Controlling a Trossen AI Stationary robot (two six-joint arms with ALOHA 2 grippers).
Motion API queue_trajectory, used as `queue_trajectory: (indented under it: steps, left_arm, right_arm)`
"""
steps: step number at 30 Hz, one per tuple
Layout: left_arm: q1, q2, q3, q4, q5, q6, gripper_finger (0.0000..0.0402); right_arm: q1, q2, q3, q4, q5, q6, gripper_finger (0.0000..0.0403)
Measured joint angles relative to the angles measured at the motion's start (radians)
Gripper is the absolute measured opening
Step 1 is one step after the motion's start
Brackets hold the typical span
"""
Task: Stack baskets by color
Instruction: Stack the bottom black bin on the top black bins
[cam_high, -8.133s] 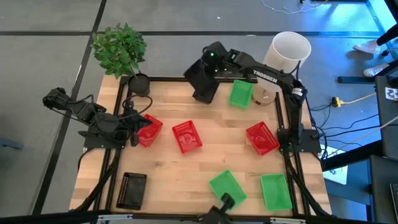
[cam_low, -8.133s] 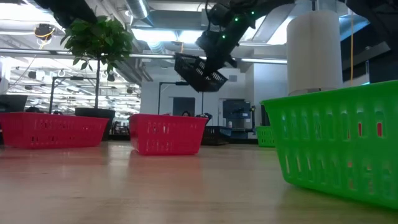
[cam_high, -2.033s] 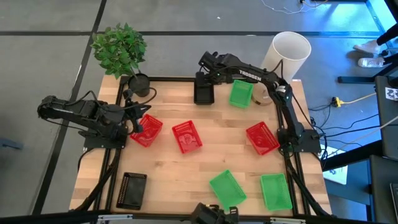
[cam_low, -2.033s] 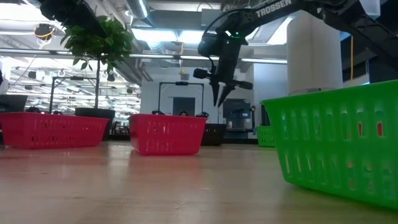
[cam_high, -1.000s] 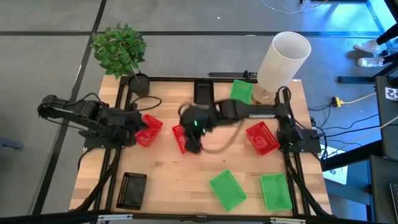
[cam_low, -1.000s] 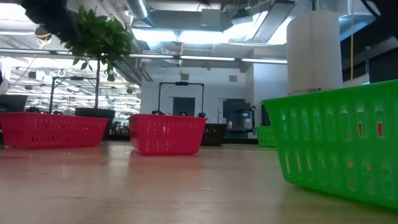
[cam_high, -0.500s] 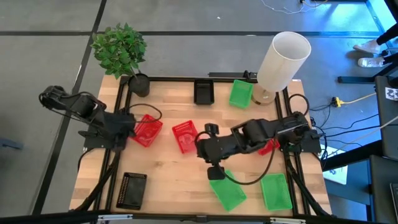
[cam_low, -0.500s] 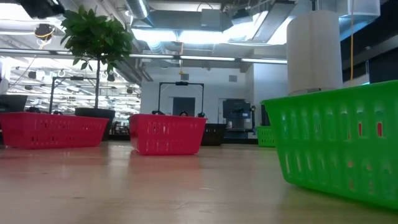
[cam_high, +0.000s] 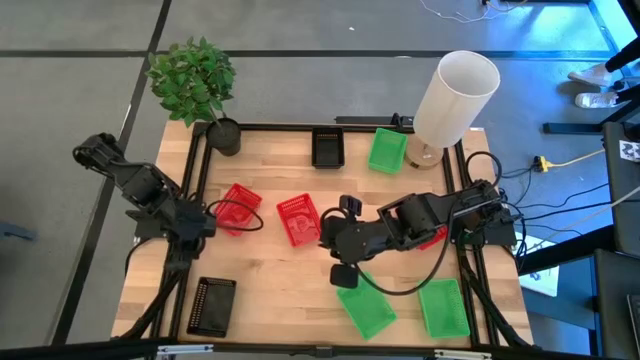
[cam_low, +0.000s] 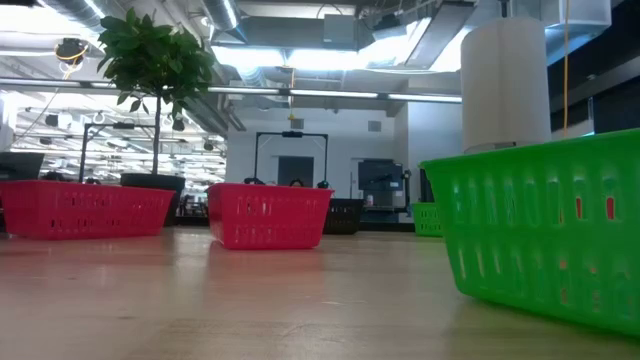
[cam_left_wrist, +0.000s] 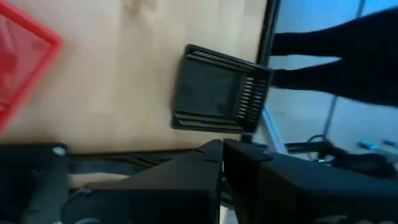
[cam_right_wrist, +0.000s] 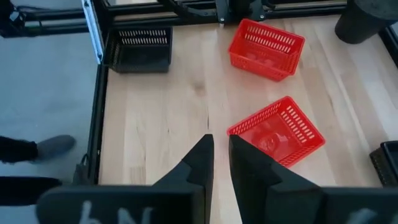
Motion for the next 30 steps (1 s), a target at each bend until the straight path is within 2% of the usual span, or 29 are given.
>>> queue_trajectory:
  steps: [4, 15, 24, 27, 30]
  left_arm:
    - [-0.005, 0.009, 0.0, 0.032, 0.028, -0.012, 0.002]
    - [-0.047, 0.008, 0.0, 0.031, 0.018, 0.006, 0.0019]
    - [-0.058, 0.008, 0.0, 0.031, -0.061, 0.003, 0.002]
    - [-0.058, -0.004, -0.002, 0.089, -0.033, 0.014, 0.0025]
    - [-0.059, -0.017, 0.0, 0.109, -0.071, -0.028, 0.003]
  right_arm:
    - [0.0, 0.0, 0.0, 0.006, 0.0, 0.057, 0.0051]
    - [0.0, 0.0, 0.0, 0.022, -0.004, 0.029, 0.0051]
    - [0.0, 0.0, 0.0, 0.021, -0.004, 0.032, 0.0051]
    - [0.0, 0.0, 0.0, 0.021, -0.004, 0.032, 0.0051]
    - [0.0, 0.0, 0.0, 0.021, -0.004, 0.031, 0.0051]
